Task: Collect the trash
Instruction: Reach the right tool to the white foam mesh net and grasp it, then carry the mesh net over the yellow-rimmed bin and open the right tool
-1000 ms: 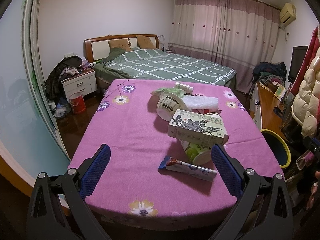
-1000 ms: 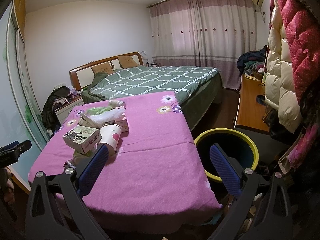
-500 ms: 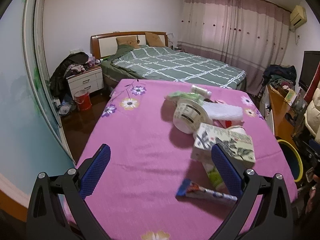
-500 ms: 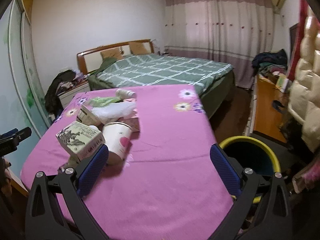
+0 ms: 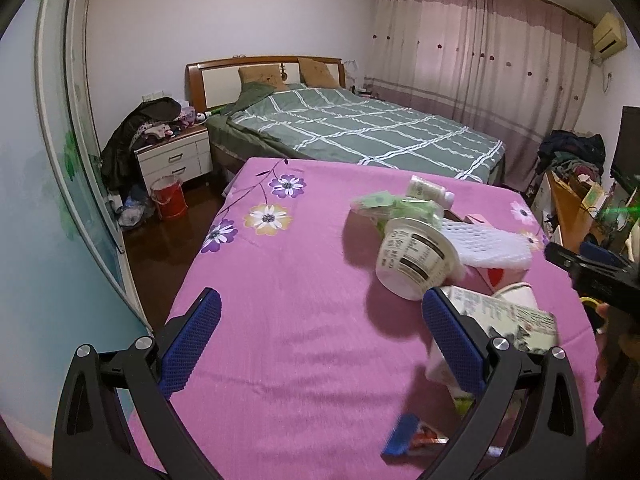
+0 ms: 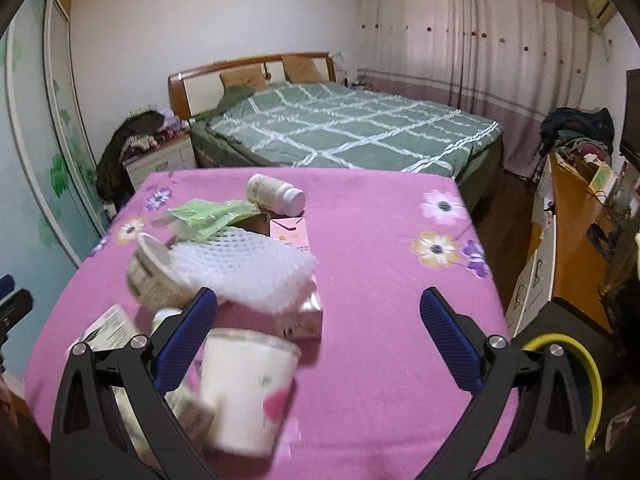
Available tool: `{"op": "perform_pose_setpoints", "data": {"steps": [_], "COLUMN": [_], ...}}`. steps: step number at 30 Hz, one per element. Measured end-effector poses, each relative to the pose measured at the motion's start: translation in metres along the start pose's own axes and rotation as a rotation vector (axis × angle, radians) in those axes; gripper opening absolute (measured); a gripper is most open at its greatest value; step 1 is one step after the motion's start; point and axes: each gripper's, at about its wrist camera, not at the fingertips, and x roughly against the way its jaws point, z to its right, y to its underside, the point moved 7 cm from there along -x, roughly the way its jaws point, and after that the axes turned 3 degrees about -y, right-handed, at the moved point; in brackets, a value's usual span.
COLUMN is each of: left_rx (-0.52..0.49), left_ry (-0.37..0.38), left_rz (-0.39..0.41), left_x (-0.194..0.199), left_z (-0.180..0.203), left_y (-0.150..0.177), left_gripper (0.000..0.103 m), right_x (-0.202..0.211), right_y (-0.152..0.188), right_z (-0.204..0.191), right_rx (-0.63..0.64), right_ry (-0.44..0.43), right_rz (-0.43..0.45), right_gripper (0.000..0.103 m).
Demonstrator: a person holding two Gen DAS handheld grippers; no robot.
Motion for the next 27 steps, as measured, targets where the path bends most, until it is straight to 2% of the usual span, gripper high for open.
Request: {"op": "perform_pose_setpoints", "data": {"steps": [4,10,12,17,23,27], "left_rx": [-0.005,0.006,0.015,0.02,0.008,0.004], "left_ry": [0.003,0.008,0.013,0.025,0.043,0.051], "left_rz": [-0.015,-0.024,-0.027,-0.036,-0.036,-0.009], "left_x": [-0.024,-0.059,-0.071,-0.087,-0.093,-0.099], "left_z": [0.0,-0.003,-0.006,-0.008,-0.005,-0.006], "left_y": [-0.007,-0.016,-0.019,-0.02,-0.019,-0.024], "left_gripper": [0.099,0.099,0.099,0.099,0.099,0.099], "right_x": [-0.032,-0.058,-0.06,-0.052,-0.029,-0.001], "right_y": [-0.009,-0.008,-0.008,-0.014,-0.028,-0.042], "right_z": [-0.003,-0.007,-0.01,-0.014,-0.02,-0.022], "right_rx": [0.009,-0.007,-0.01,-0.031,-0.058,-0.068], "right_ry": [0.002,-0.024,-0.047,-0.076,-0.118,-0.13], "right_rz": [-0.042,-0.099,-0.109,-0.073,-0.005,0.075], "right_gripper": [0.091,0.07,0.052,0.023,0.016,0.014]}}
